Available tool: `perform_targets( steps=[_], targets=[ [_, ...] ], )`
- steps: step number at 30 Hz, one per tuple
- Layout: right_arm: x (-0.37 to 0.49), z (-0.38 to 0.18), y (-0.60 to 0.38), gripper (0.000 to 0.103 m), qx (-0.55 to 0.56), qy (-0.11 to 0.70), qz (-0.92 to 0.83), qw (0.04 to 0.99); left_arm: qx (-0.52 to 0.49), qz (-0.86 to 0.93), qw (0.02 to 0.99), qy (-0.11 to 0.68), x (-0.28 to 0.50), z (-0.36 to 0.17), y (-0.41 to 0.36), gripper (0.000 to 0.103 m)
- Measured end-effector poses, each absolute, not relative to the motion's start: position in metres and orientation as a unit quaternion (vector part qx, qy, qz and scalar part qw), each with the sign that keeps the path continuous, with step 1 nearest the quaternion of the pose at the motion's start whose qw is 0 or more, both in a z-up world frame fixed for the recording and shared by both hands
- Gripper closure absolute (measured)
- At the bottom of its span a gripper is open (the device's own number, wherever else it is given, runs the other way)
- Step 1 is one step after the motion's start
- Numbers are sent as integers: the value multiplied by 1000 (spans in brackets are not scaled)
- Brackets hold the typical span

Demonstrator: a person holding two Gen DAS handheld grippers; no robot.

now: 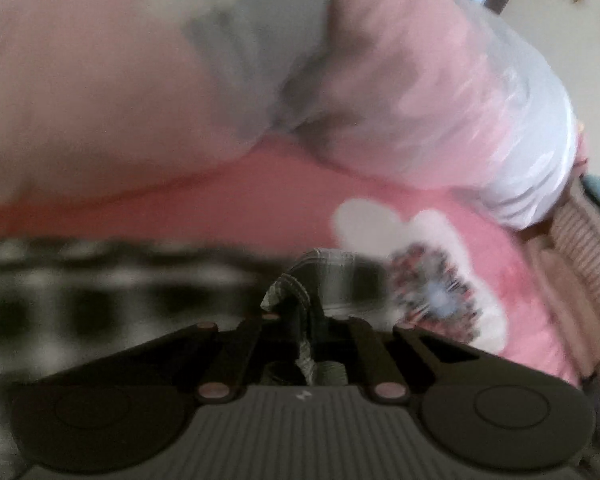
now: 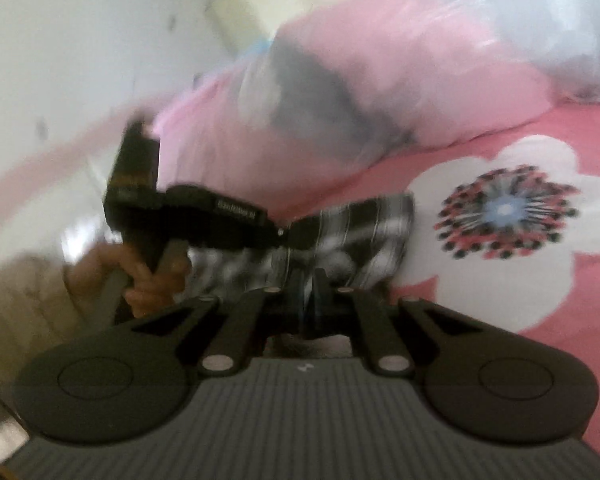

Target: Fold clothes

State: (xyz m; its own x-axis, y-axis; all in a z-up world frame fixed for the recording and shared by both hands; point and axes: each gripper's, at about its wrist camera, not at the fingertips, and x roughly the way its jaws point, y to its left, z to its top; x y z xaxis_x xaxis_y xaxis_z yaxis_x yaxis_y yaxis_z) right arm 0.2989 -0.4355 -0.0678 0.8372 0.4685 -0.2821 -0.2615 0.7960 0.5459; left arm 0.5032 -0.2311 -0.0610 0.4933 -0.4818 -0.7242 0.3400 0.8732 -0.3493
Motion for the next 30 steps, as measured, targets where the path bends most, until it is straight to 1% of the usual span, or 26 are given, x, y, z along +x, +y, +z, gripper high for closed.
perform_targets(
  steps=[3,5,8,9,13,14,15,16,17,19,20,21,23,24,26,28,30],
  targets=[
    [279,-73,-462,100,305,152,174,924,-62,-259,861,433,510,-43,-271,99],
    [269,-76,-473,100,316,132,161,926,-53,-277,854,438,515,-37,-302,99],
    [261,-85,-490,100,340,106,135,925,-27,-292,842,452,521,-37,-350,99],
    [259,-87,-497,98,351,96,124,923,-19,-297,838,457,523,-38,-366,99],
    [248,-101,-536,97,411,53,83,906,10,-320,819,476,520,-54,-423,98],
    [246,-105,-544,97,423,47,73,902,18,-329,818,472,518,-59,-433,95],
    [245,-108,-550,96,434,42,65,898,27,-337,817,468,515,-65,-442,83],
    [245,-111,-555,96,444,43,64,892,34,-345,816,463,512,-69,-451,73],
    [246,-115,-559,95,457,49,64,886,36,-352,819,452,507,-66,-452,59],
    [251,-123,-565,91,479,65,63,873,40,-365,825,429,496,-61,-453,57],
    [254,-126,-568,86,493,72,64,865,43,-374,830,411,489,-52,-448,56],
    [255,-129,-571,79,505,74,63,858,45,-383,835,392,481,-44,-442,53],
    [254,-136,-576,72,528,73,58,844,54,-398,844,354,460,-25,-426,50],
    [254,-139,-578,71,539,72,55,837,74,-405,846,338,447,-18,-418,50],
    [254,-145,-582,71,560,71,50,824,147,-415,842,313,422,-14,-409,50],
    [254,-148,-584,71,569,75,50,818,211,-404,835,308,410,-32,-407,50],
    [258,-148,-582,69,566,83,55,819,274,-391,825,303,398,-50,-405,56]
  ],
)
